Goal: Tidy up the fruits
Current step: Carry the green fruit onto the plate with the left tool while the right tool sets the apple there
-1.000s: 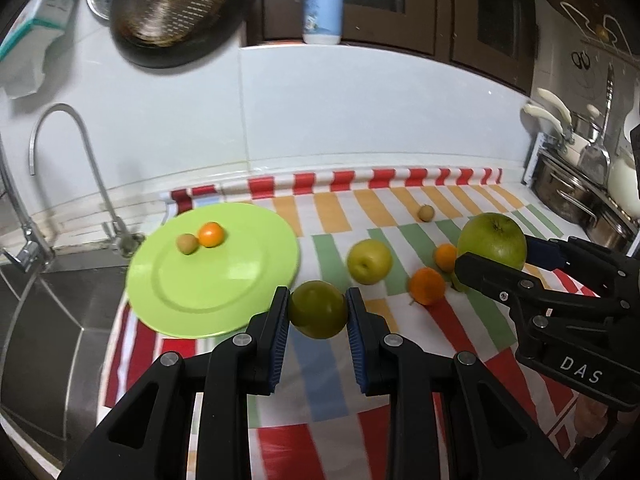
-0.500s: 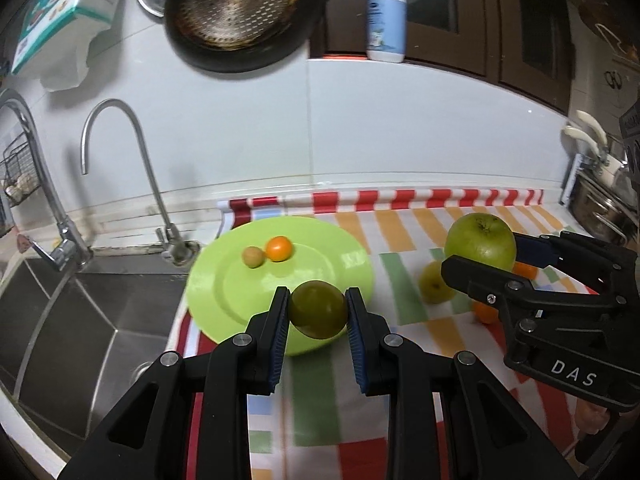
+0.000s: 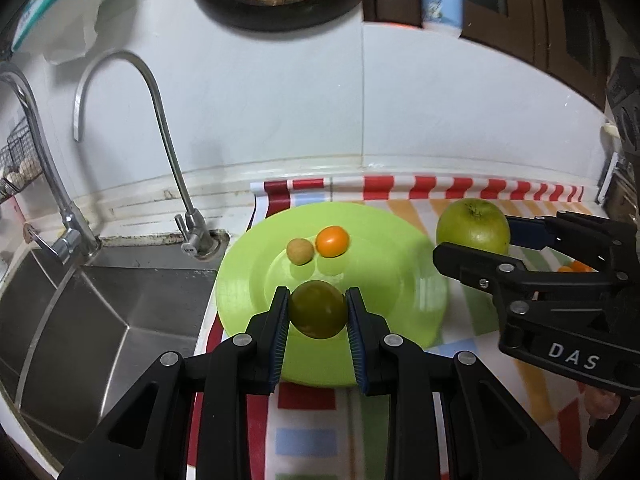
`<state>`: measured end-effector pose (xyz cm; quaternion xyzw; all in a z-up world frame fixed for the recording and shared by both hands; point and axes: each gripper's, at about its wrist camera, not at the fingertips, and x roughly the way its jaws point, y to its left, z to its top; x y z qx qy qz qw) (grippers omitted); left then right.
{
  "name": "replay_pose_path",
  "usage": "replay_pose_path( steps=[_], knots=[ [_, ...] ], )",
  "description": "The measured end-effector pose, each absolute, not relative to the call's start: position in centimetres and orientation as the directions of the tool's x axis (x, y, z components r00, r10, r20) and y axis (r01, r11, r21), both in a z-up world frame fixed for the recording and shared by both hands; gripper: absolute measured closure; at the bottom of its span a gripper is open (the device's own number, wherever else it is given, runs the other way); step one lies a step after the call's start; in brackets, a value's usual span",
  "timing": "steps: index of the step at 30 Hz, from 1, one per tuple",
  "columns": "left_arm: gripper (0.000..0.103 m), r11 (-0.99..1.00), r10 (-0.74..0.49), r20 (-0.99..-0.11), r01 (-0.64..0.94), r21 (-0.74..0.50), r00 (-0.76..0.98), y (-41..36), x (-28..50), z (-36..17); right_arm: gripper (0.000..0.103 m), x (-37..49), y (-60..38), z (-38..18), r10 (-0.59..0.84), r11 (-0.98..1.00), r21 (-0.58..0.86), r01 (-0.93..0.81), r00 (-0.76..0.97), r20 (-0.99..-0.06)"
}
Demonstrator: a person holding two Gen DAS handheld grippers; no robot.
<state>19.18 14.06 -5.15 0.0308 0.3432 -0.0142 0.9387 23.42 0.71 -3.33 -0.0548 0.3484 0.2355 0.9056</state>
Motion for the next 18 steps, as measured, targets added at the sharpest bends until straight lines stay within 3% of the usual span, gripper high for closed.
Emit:
replay_pose_path(
  steps=[15, 18],
  knots=[
    [0.074, 0.997, -0.016, -0.726, 0.062, 0.037, 0.688, 16.3, 24.8, -9.4, 0.052, 29.3, 3.8, -8.3, 0.367, 0.889, 0.102, -0.446, 0.561, -0.742],
    [0.064, 0.998, -0.004, -0.722, 0.048, 0.040, 0.692, 16.4, 25.0, -9.3, 0.051, 29.8, 3.8, -8.6, 0.364, 0.892, 0.109, -0.439, 0.554, -0.749]
  ],
)
